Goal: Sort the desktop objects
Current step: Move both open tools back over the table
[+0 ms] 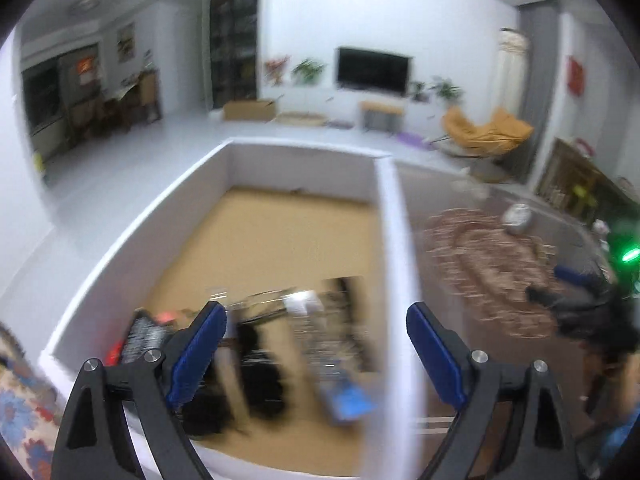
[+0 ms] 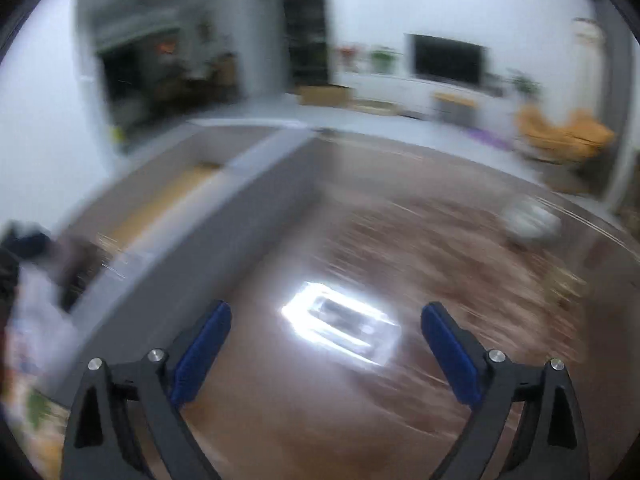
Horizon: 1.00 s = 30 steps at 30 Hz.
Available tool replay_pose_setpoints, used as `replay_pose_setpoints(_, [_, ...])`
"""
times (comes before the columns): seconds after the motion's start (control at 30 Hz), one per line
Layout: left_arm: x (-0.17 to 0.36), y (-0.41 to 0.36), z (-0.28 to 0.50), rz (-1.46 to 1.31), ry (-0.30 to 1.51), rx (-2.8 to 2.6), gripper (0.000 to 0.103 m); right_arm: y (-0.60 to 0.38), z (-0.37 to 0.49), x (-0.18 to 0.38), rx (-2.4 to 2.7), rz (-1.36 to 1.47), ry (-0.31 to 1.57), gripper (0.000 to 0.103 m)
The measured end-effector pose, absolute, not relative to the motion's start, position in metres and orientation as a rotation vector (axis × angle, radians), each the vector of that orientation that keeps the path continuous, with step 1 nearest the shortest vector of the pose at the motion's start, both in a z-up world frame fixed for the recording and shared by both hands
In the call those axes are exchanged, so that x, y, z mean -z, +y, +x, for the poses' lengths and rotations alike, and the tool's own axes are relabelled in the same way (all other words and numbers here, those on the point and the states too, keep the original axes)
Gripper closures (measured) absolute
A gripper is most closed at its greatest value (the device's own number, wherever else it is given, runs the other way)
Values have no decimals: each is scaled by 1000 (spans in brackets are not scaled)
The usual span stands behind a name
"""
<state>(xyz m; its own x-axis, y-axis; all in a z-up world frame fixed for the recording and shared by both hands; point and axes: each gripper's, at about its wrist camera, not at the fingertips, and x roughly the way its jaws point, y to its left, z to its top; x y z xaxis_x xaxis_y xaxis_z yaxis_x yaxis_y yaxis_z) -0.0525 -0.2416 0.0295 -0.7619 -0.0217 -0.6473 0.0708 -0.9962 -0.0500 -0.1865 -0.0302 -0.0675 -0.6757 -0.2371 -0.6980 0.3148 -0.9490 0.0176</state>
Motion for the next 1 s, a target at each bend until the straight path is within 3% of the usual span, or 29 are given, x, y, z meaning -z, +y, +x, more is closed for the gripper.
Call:
replay_pose_setpoints(0.2, [-38, -141, -56, 1143, 35, 3093, 3, 107, -181, 122, 2775, 1346, 94, 7])
replay_pose_setpoints(0.43, [13, -49, -87, 1415, -12, 3124, 3, 202, -178, 143, 2856, 1497, 17, 7])
replay_pose_setpoints(0.73, [90, 22, -132, 1572, -152, 3022, 3, 229, -177, 151, 2852, 1467, -41, 3])
replay_pose_setpoints(1.0, [112, 33, -158, 1619, -165, 2963, 3, 235, -181, 154, 2853, 1469, -35, 0])
